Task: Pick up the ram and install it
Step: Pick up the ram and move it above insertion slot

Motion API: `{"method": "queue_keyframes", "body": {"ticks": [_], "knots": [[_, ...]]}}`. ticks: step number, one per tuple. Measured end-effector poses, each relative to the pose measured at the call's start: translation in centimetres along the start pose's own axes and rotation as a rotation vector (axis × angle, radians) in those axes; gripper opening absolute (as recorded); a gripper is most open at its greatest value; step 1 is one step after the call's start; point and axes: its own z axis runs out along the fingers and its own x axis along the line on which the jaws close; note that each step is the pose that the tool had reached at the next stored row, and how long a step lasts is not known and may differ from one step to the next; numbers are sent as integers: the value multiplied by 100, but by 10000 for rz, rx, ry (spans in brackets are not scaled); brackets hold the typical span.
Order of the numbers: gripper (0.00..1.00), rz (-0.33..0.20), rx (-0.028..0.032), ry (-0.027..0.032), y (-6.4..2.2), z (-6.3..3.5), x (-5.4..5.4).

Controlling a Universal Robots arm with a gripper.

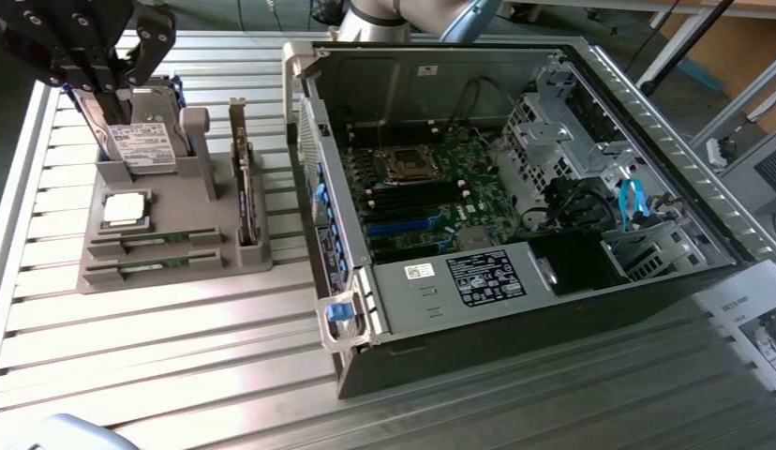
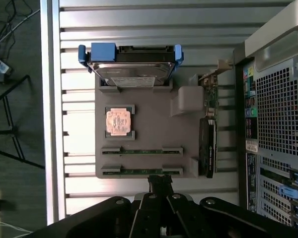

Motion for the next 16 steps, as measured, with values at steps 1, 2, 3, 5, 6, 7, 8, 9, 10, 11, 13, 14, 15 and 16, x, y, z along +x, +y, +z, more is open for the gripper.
{"method": "queue_keyframes", "body": {"ticks": [1,2,3,5,6,7,8,9,10,11,13,14,15,16], "knots": [[10,-71,-2,3,0,0,0],[10,-153,-4,6,0,0,0],[10,-225,-5,9,0,0,0],[10,-390,-9,17,0,0,0],[10,-468,-11,20,0,0,0],[10,-549,-13,24,0,0,0],[10,-629,-14,27,0,0,0],[10,-707,-17,30,0,1,0],[10,-783,-18,34,0,0,0],[10,-864,-20,38,0,0,0],[10,-1050,-24,46,0,0,0],[10,-1189,-27,52,0,0,0],[10,-1293,-29,56,0,0,0],[10,-1381,-32,60,0,0,0]]}}
